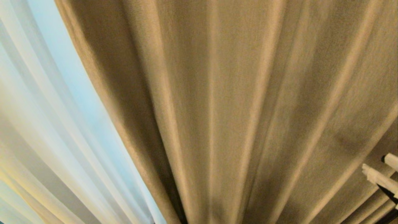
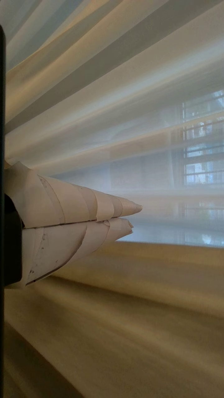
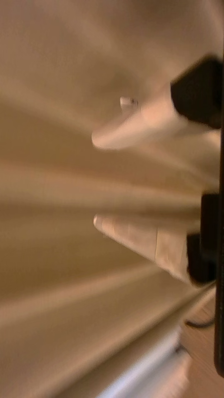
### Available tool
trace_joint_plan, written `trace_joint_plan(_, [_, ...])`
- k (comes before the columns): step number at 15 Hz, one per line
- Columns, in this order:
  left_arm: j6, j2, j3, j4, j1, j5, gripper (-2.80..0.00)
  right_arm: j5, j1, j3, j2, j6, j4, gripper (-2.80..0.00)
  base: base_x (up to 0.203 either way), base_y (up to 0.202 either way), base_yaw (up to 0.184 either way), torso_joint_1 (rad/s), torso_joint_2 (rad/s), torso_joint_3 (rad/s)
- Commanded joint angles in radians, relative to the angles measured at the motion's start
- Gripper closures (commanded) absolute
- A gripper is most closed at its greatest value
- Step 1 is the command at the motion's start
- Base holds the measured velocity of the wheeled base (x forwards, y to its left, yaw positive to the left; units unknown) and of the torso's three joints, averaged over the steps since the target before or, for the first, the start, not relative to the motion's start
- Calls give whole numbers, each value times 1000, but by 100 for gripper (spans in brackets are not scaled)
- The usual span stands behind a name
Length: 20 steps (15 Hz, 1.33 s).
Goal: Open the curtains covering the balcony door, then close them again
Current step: Close the outer curtains on both sides
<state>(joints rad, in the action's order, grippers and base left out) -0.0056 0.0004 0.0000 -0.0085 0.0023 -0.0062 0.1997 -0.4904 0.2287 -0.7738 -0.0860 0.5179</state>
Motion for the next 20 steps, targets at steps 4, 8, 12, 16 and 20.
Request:
trace_joint_plan(4, [-1, 0, 0, -1, 1, 0, 0, 41, 54, -56, -16, 34, 68, 0, 0, 0, 0, 0, 0, 0])
trace_joint_plan(8, [-1, 0, 0, -1, 1, 0, 0, 31, 237, -163, -14, 36, 99, 0, 0, 0, 0, 0, 0, 0])
trace_joint_plan(12, [-1, 0, 0, -1, 1, 0, 0, -86, 378, -229, 141, 37, 0, 0, 0, 0, 0, 0, 0, 0])
trace_joint_plan(16, [-1, 0, 0, -1, 1, 0, 0, -147, 456, -229, 366, 27, -297, 0, 0, 0, 0, 0, 0, 0])
trace_joint_plan(20, [-1, 0, 0, -1, 1, 0, 0, -204, 463, -229, 545, -23, -466, 0, 0, 0, 0, 0, 0, 0])
